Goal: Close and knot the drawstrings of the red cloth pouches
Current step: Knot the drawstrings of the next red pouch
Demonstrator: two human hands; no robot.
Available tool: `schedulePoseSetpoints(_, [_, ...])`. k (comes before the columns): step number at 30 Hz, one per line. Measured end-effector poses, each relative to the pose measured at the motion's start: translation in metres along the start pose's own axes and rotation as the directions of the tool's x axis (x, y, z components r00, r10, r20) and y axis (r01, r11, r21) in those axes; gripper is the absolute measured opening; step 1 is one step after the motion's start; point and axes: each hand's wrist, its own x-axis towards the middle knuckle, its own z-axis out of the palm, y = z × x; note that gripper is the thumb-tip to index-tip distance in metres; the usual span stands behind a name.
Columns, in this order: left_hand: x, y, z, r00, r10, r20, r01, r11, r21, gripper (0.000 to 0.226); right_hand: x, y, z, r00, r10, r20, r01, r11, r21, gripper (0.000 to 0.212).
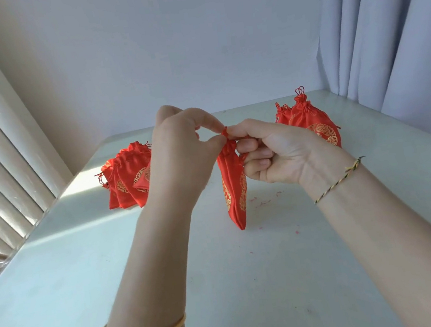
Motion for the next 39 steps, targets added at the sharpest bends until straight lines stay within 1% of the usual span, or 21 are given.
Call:
schedulePoseSetpoints(6, [0.002,-0.002,-0.002,0.999,0.026,0.039,-0.027,0.999,0.037,0.008,-0.001,-0.002,-0.004,0.998,-0.046,0.048,0.049,0.996,-0.08,0.021])
schedulePoseSetpoints(10, [0.001,-0.002,-0.003,0.993,0.036,0.116,-0.032,0.999,-0.03,0.008,-0.002,-0.006,-0.008,0.993,-0.111,0.051,0.117,0.982,-0.147,0.008])
schedulePoseSetpoints(12, [0.0,-0.003,-0.004,0.992,-0.007,0.128,0.015,0.998,-0.065,0.008,-0.002,-0.007,-0.011,0.984,-0.179,0.009,0.176,0.956,-0.237,0.003])
schedulePoseSetpoints(14, [0.0,-0.005,-0.004,0.986,-0.11,0.124,0.13,0.977,-0.168,0.009,0.0,-0.007,-0.015,0.955,-0.292,-0.054,0.258,0.906,-0.335,0.004])
schedulePoseSetpoints(17, [0.0,-0.004,-0.002,0.956,-0.222,0.19,0.278,0.889,-0.364,0.01,0.003,-0.007,-0.017,0.894,-0.437,-0.101,0.35,0.82,-0.452,0.014])
schedulePoseSetpoints(20, [-0.002,0.001,0.001,0.914,-0.296,0.278,0.396,0.8,-0.451,0.006,0.006,0.0,-0.015,0.831,-0.545,-0.109,0.379,0.698,-0.607,0.021])
schedulePoseSetpoints(22, [-0.003,0.004,0.004,0.884,-0.341,0.32,0.464,0.723,-0.512,0.01,0.007,0.004,-0.016,0.803,-0.589,-0.096,0.389,0.639,-0.664,0.02])
schedulePoseSetpoints(23, [-0.003,0.005,0.006,0.866,-0.364,0.342,0.499,0.67,-0.549,0.015,0.007,0.006,-0.018,0.806,-0.585,-0.092,0.384,0.635,-0.67,0.016])
schedulePoseSetpoints(24, [-0.003,0.007,0.008,0.849,-0.381,0.365,0.528,0.614,-0.587,0.018,0.007,0.007,-0.02,0.829,-0.552,-0.088,0.371,0.661,-0.652,0.008])
schedulePoseSetpoints(25, [-0.004,0.009,0.01,0.836,-0.39,0.387,0.549,0.572,-0.61,0.018,0.005,0.008,-0.022,0.863,-0.498,-0.089,0.344,0.706,-0.619,0.009])
schedulePoseSetpoints(27, [-0.004,0.012,0.015,0.825,-0.394,0.405,0.564,0.535,-0.629,0.017,-0.001,0.011,-0.03,0.924,-0.371,-0.094,0.254,0.777,-0.575,0.04])
schedulePoseSetpoints(28, [-0.005,0.013,0.018,0.823,-0.397,0.407,0.566,0.517,-0.642,0.017,-0.006,0.014,-0.035,0.937,-0.336,-0.097,0.201,0.743,-0.639,0.05])
schedulePoseSetpoints(29, [-0.005,0.014,0.021,0.819,-0.4,0.411,0.57,0.495,-0.655,0.016,-0.013,0.02,-0.038,0.942,-0.324,-0.087,0.154,0.646,-0.747,0.053])
schedulePoseSetpoints(30, [-0.006,0.017,0.024,0.815,-0.399,0.421,0.576,0.475,-0.666,0.016,-0.019,0.027,-0.043,0.942,-0.328,-0.071,0.114,0.513,-0.851,0.048])
schedulePoseSetpoints(31, [-0.007,0.021,0.028,0.811,-0.386,0.438,0.581,0.453,-0.676,0.015,-0.023,0.034,-0.05,0.934,-0.352,-0.052,0.098,0.394,-0.914,0.038])
schedulePoseSetpoints(32, [-0.008,0.027,0.032,0.808,-0.367,0.462,0.588,0.432,-0.684,0.015,-0.027,0.04,-0.059,0.917,-0.397,-0.034,0.104,0.321,-0.941,0.024])
schedulePoseSetpoints(33, [-0.009,0.032,0.036,0.805,-0.346,0.482,0.592,0.421,-0.687,0.015,-0.031,0.043,-0.067,0.899,-0.438,-0.029,0.119,0.307,-0.944,0.014])
schedulePoseSetpoints(34, [-0.009,0.039,0.042,0.805,-0.321,0.499,0.594,0.428,-0.681,0.016,-0.033,0.041,-0.077,0.884,-0.466,-0.049,0.122,0.33,-0.936,0.016])
schedulePoseSetpoints(36, [-0.008,0.049,0.056,0.809,-0.29,0.512,0.585,0.494,-0.644,0.01,-0.037,0.031,-0.098,0.874,-0.466,-0.139,0.09,0.436,-0.895,0.026])
schedulePoseSetpoints(37, [-0.007,0.054,0.065,0.811,-0.289,0.509,0.577,0.541,-0.612,0.006,-0.039,0.025,-0.11,0.872,-0.454,-0.183,0.065,0.478,-0.876,0.023])
schedulePoseSetpoints(39, [-0.005,0.053,0.086,0.807,-0.304,0.506,0.568,0.634,-0.525,0.011,-0.036,0.014,-0.132,0.87,-0.425,-0.252,0.005,0.518,-0.856,0.014])
